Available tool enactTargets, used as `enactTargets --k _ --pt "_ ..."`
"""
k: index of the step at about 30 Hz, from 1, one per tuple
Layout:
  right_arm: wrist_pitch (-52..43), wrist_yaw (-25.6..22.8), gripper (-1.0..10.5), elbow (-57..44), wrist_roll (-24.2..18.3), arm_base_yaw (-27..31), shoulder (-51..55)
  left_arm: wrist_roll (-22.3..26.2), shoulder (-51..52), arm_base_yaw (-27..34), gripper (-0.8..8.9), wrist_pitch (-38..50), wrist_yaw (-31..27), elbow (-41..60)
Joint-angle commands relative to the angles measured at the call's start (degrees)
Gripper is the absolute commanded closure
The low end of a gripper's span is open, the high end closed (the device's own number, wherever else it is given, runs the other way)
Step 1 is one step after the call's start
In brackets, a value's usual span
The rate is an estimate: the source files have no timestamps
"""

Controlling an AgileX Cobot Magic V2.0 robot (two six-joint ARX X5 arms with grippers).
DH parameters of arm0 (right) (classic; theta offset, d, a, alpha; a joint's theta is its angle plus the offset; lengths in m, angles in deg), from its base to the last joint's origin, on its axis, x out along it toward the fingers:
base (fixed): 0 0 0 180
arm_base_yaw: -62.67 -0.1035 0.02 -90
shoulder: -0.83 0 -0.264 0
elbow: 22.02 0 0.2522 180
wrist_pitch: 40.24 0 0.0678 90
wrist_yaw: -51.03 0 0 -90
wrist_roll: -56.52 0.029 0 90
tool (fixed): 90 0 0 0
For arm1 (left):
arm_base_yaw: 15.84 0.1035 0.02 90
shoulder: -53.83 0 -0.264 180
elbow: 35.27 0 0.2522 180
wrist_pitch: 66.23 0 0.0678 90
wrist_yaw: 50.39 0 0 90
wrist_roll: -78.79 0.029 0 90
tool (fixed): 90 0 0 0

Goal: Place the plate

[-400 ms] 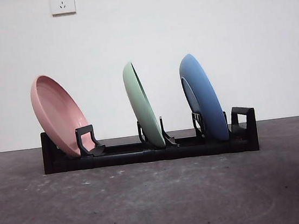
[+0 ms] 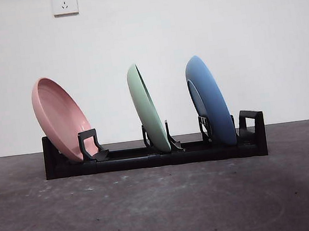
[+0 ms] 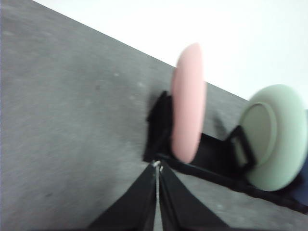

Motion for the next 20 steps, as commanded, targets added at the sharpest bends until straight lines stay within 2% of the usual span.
enactTargets --k 1,6,10,15,20 --pt "1.5 3.4 9.3 4.7 -0.8 0.0 -3.5 0.4 -5.2 -0.7 8.04 -0.9 2.0 -6.0" --pt "4.9 11.0 9.3 12.4 -4.8 0.0 -10.5 3.3 -13.7 -3.7 8.04 -4.6 5.8 -15.6" --pt "6.5 16.0 9.3 18.1 -8.6 -0.5 -15.9 8.6 -19.7 -6.7 8.04 -10.2 9.2 -23.3" --pt "11.5 20.6 9.3 24.6 -14.1 -2.0 -22.9 14.2 -25.4 -10.3 8.05 -16.6 12.1 -30.8" --pt "17.0 23.4 9.3 29.0 -19.9 -3.8 -29.8 19.2 -30.0 -12.9 8.05 -21.4 19.3 -35.9"
